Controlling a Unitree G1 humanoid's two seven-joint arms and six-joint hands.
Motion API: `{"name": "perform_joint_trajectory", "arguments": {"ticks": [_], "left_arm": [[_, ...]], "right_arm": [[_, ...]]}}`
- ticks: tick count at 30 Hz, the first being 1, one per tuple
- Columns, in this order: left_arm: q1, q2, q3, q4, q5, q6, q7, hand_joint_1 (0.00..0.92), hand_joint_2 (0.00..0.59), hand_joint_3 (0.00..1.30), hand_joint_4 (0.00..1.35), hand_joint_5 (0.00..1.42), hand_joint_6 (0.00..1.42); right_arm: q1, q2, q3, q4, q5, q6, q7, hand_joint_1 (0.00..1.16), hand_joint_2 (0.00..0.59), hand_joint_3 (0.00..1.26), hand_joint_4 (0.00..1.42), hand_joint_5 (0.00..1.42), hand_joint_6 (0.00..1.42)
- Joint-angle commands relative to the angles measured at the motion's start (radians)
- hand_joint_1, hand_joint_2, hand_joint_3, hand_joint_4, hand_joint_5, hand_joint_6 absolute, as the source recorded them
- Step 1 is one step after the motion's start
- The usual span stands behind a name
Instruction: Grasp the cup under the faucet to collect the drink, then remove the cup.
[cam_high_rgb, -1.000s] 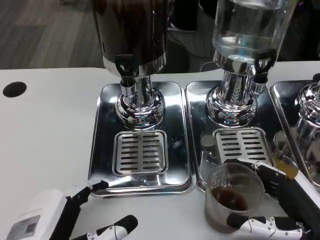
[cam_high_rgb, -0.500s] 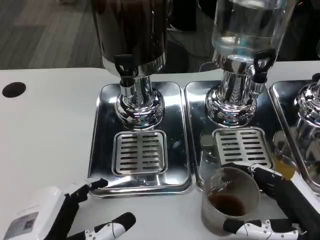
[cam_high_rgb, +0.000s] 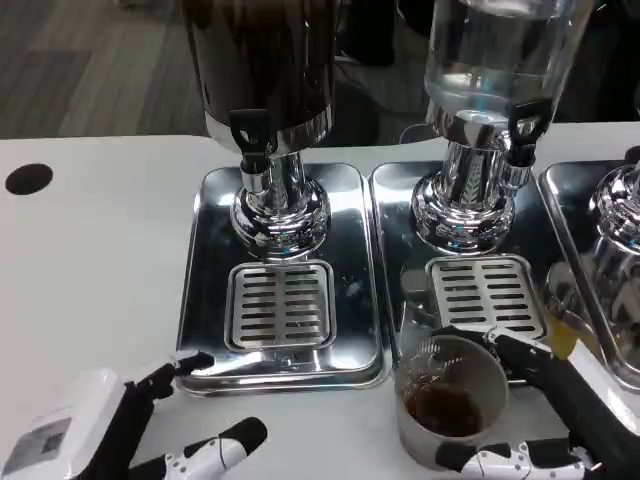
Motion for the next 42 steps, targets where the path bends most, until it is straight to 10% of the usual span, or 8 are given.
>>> {"name": "perform_joint_trajectory", "arguments": {"ticks": [1,30,42], "left_arm": [[-0.005,0.012,0.000,0.011,-0.002,0.003,-0.018,0.024,0.091,0.29,0.25,0.32,0.34],[-0.045,0.008,-0.005,0.037,-0.016,0.009,-0.047,0.024,0.089,0.30,0.25,0.33,0.36],[-0.054,0.009,0.003,0.064,-0.047,-0.016,-0.026,0.024,0.088,0.30,0.25,0.32,0.36]], "right_arm": [[-0.010,-0.018,0.016,0.003,-0.024,-0.017,-0.020,0.77,0.110,0.35,0.32,0.37,0.11],[-0.025,-0.065,0.002,-0.058,0.009,0.001,-0.055,0.71,0.109,0.11,0.00,0.06,0.00],[-0.009,-0.152,-0.096,-0.156,-0.184,0.021,-0.208,0.61,0.170,0.14,0.00,0.05,0.00]]}}
